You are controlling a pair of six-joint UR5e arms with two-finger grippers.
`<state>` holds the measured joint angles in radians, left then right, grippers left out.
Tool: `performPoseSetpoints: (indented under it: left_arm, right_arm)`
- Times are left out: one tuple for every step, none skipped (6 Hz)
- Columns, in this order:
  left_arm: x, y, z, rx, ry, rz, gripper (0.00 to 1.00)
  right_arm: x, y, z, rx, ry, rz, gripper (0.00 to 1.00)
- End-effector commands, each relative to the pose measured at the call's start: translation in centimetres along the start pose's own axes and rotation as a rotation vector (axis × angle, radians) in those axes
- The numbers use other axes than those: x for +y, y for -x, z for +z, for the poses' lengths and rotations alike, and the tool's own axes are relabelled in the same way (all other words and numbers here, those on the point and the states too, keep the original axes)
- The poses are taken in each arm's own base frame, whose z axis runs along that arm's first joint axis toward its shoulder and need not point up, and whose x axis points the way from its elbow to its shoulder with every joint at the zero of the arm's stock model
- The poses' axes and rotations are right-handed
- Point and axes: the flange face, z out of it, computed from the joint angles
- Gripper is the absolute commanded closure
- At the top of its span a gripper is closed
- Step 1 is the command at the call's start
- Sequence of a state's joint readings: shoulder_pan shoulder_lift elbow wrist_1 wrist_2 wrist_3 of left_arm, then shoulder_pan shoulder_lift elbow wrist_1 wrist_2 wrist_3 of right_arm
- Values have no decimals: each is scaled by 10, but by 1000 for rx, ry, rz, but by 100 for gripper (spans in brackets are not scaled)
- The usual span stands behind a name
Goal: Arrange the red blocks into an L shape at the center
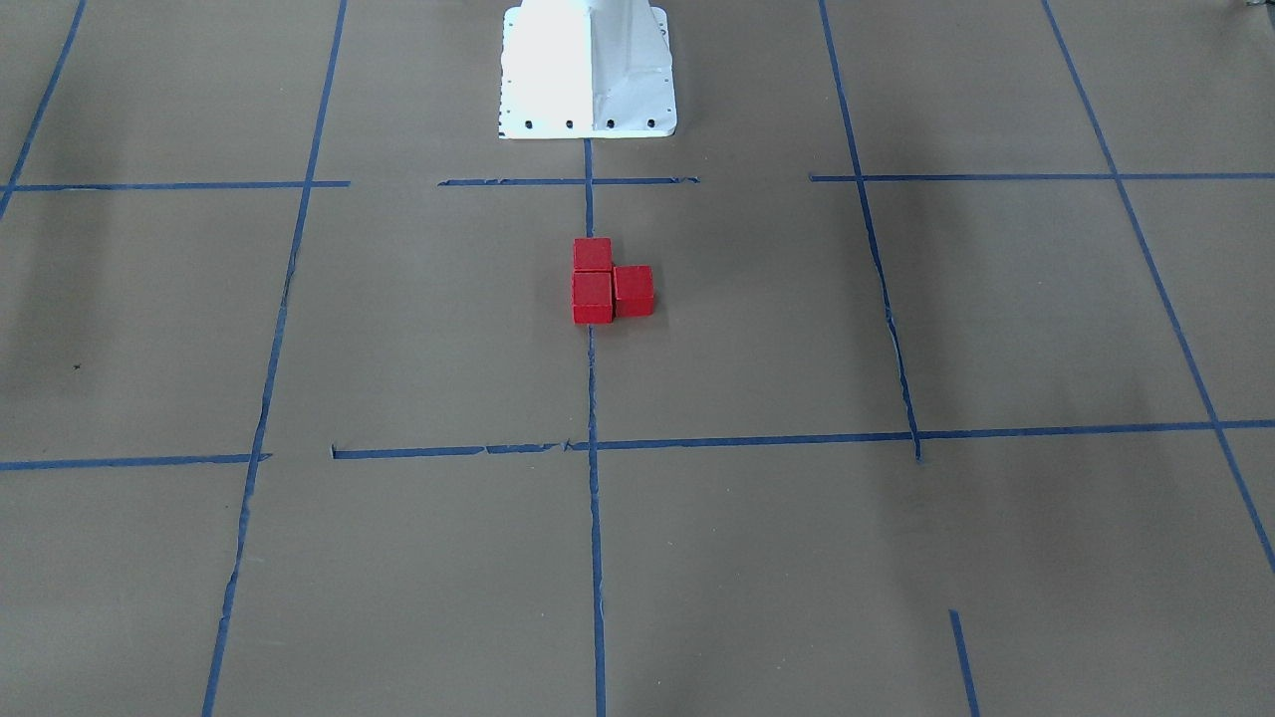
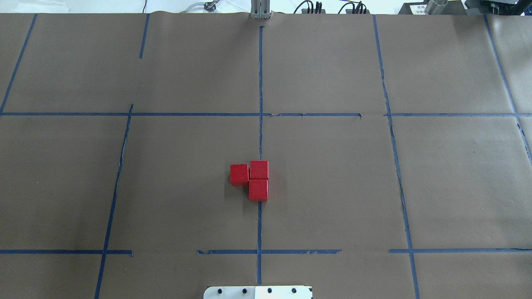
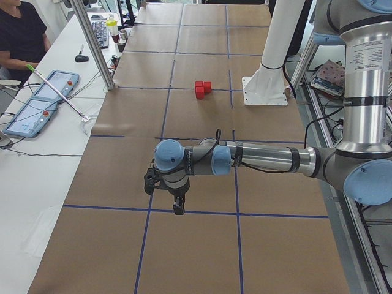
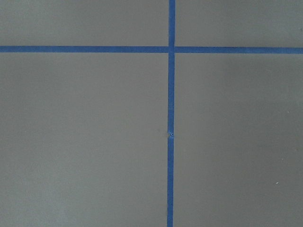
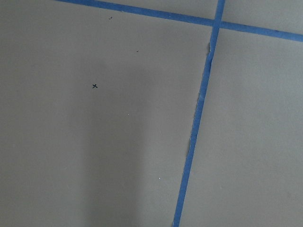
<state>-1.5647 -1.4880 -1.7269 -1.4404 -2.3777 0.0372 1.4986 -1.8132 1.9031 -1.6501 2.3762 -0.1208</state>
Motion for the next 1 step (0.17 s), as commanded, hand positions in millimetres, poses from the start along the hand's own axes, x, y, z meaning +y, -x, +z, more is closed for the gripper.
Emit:
performPoseSetpoints:
  left_arm:
    - [-1,-1,-1,0,-2,2,0]
  right_arm:
    - [-1,0,0,2,-1,-1,0]
